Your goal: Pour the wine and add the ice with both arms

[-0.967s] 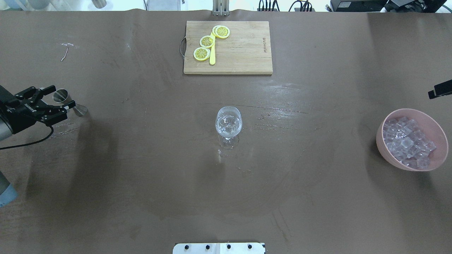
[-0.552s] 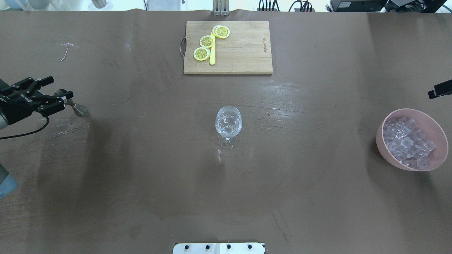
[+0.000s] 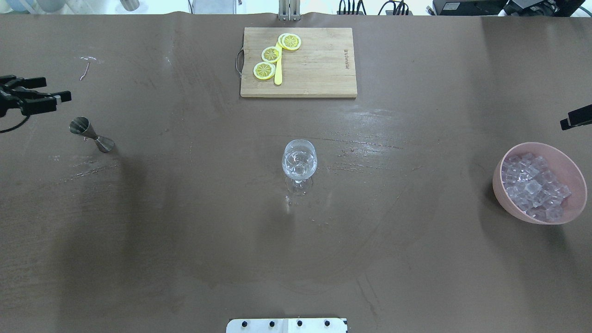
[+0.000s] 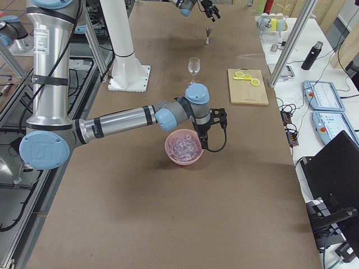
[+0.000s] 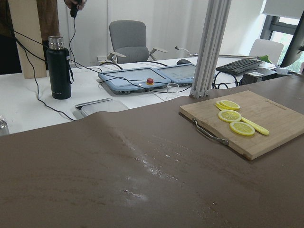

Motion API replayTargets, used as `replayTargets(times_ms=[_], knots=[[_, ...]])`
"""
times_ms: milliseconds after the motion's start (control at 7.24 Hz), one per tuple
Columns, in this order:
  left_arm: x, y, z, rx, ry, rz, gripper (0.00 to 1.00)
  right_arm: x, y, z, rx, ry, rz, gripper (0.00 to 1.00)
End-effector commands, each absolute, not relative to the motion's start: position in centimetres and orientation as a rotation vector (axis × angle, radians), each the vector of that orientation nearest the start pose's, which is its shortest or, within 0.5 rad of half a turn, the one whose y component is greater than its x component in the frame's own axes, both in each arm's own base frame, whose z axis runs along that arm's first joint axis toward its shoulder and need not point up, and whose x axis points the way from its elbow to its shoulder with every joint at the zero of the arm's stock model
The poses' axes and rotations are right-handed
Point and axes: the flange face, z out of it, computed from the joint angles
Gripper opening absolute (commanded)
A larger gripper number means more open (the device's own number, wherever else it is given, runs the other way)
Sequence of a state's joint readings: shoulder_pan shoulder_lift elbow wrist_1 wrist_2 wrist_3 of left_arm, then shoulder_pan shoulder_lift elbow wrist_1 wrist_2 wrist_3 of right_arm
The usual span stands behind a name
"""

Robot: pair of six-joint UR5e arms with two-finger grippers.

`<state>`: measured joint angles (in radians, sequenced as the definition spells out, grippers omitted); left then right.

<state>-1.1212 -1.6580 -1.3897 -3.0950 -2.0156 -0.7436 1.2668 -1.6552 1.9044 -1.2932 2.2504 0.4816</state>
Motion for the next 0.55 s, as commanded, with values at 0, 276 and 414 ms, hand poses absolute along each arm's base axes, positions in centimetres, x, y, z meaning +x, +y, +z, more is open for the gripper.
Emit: replayTargets(times_ms=[0, 276, 414], knots=[[6.5, -53.8, 54.3, 0.814, 1.03, 0.1, 0.98, -7.4, -46.9, 50.6, 0.212, -0.806, -0.013, 1.0], [3.9, -54.6, 58.1, 0.702, 0.87, 0.174, 0.98, -7.4, -46.9, 50.7, 0.213, -0.803, -0.013, 1.0], [1.9, -55.3, 59.7, 0.632, 0.777, 0.224, 0.98, -7.6, -46.9, 50.7, 0.214, -0.798, -0.017, 1.0]])
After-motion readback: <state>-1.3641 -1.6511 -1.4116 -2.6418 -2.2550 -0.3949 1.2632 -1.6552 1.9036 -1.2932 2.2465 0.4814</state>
